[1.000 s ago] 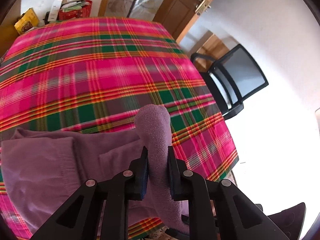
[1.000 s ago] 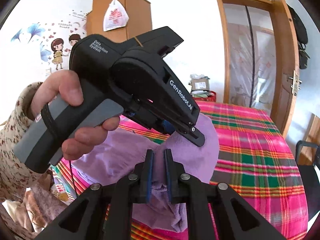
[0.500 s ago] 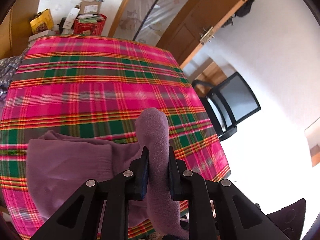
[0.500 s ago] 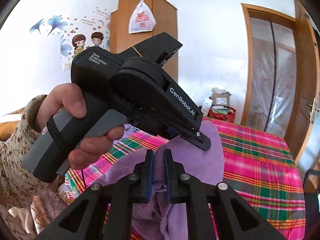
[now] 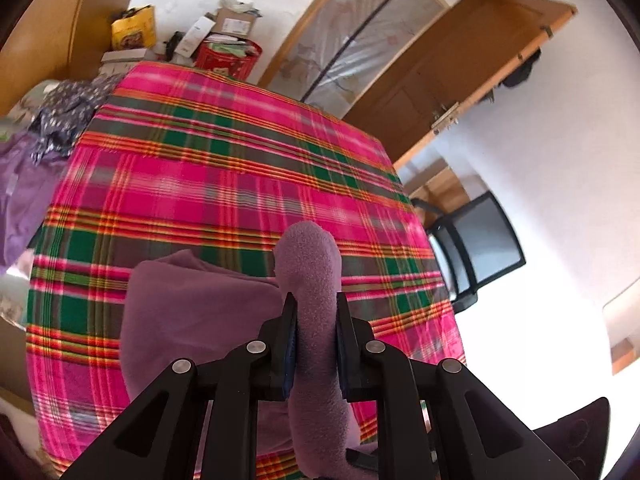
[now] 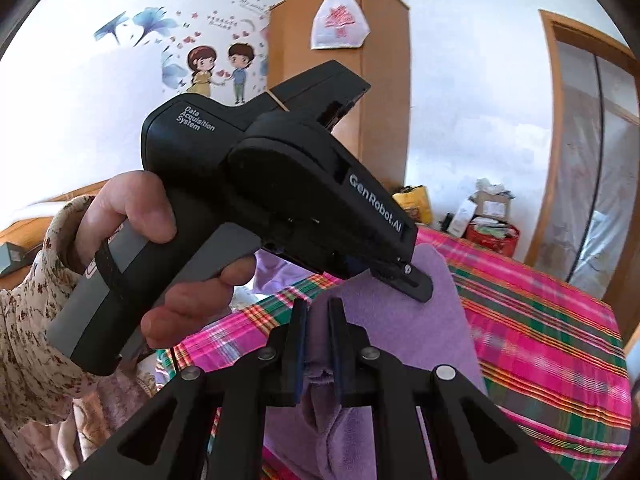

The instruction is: Fold clothes

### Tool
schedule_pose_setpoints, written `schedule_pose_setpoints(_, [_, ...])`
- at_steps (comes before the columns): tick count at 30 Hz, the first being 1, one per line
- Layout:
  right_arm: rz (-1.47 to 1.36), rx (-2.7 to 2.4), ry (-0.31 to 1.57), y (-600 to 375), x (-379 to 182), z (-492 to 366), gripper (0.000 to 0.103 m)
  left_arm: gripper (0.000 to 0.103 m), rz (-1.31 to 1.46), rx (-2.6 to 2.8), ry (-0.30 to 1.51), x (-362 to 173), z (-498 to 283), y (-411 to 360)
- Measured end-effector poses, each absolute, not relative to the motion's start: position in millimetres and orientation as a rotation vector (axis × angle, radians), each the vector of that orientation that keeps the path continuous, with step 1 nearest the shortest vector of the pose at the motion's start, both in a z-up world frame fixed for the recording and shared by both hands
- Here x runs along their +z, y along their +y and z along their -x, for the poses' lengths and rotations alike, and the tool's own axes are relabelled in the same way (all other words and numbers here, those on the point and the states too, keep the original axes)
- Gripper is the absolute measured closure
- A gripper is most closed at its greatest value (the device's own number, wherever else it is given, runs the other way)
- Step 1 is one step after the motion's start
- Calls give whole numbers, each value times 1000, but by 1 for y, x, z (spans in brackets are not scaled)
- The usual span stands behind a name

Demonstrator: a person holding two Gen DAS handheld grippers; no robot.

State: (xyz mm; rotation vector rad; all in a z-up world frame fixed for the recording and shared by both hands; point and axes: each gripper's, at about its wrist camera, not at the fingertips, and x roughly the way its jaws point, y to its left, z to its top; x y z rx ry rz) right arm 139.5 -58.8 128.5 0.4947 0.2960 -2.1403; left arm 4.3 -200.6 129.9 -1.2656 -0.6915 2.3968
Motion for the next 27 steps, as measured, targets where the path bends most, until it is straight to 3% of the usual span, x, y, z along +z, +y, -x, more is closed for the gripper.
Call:
schedule_pose_setpoints(13, [-658,-1986,312,-118,77,-126,92,87,1348,2386,-843,56,-14,-268])
schedule_pose_setpoints(27, [-807,-1933,334,-145,26,-111,92,85,1418,2339,-902,1,-7,-292])
